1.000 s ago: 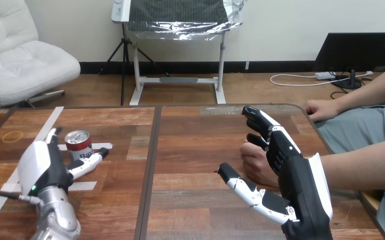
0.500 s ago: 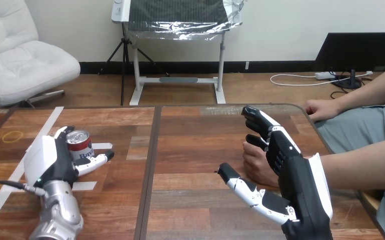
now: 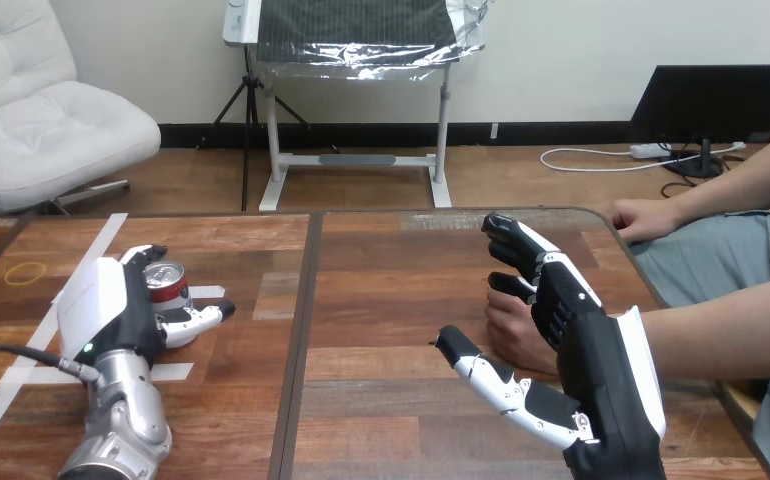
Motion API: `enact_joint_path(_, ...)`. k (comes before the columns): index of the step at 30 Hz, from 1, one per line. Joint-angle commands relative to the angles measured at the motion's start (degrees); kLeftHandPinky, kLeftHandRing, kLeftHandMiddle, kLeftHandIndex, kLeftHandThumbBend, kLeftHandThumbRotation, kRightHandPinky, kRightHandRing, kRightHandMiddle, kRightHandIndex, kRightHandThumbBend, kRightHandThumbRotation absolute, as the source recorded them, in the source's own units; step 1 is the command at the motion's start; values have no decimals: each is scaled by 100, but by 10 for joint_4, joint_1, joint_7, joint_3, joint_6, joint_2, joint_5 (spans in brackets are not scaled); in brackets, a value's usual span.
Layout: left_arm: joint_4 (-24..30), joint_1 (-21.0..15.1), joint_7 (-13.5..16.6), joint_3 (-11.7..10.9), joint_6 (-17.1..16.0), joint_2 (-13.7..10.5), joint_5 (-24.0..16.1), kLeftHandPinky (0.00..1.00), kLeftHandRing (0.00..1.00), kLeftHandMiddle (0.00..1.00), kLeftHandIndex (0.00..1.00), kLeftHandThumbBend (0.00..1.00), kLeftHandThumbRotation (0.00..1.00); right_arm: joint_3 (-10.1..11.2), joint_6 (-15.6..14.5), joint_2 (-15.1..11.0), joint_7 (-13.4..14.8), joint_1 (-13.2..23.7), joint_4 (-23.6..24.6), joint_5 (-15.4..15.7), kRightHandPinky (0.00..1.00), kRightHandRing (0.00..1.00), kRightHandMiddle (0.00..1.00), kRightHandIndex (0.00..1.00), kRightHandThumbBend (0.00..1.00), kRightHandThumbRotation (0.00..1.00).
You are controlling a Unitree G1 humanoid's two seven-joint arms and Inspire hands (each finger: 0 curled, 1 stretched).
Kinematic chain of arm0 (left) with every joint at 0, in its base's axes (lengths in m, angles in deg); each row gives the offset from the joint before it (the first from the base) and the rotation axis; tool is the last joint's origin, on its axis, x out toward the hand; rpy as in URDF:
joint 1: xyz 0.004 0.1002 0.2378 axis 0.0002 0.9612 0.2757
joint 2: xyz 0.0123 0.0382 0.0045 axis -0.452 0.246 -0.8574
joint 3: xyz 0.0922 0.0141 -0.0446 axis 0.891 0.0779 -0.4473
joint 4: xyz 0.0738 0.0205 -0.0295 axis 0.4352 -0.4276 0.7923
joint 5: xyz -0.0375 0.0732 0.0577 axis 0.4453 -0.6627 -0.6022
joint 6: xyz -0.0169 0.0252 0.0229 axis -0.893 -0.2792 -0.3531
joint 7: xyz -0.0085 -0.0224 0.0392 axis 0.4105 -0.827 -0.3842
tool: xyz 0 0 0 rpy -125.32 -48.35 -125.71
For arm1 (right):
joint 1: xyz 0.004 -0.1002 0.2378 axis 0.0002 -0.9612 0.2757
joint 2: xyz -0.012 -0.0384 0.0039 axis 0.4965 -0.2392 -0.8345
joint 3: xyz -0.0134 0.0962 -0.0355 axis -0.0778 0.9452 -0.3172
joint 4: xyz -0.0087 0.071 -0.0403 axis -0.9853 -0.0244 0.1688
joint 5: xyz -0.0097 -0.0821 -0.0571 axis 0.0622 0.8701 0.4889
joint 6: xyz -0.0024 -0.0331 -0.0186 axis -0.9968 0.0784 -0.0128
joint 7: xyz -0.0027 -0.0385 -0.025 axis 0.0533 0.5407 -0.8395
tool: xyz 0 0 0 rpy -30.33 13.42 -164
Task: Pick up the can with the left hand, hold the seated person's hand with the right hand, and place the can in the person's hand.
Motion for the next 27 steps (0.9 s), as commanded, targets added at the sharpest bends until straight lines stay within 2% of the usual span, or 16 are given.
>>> enact_joint_path(1,-6,-49,19,16,-2,-10,-18,69,76,79,77,86,26,4,13,10,-3,19,16,-7,80,87,87,83,62,13)
enact_joint_path(5,-9,-51,24,20,-4,-10,-21,67,74,76,74,85,22,3,9,10,-4,17,18,-8,81,87,87,83,62,12)
enact_joint_path(8,-14,-55,21,33,8,-12,-33,66,73,75,73,83,20,3,9,10,-4,17,19,-8,82,88,87,83,62,12)
enact_joint_path(12,-19,-56,35,46,11,-16,-50,63,69,72,69,80,16,3,6,9,-7,15,22,-10,82,88,87,82,62,12)
enact_joint_path(18,-24,-56,49,51,6,-17,-57,58,63,64,62,78,6,5,7,10,-7,13,22,-8,84,89,87,82,62,14)
enact_joint_path(23,-29,-56,57,51,2,-17,-61,46,52,55,55,79,2,6,8,10,-6,11,23,-7,83,88,87,82,62,15)
enact_joint_path(27,-28,-54,61,56,0,-18,-66,41,47,51,52,78,1,6,10,8,-12,11,21,-16,84,88,87,82,62,15)
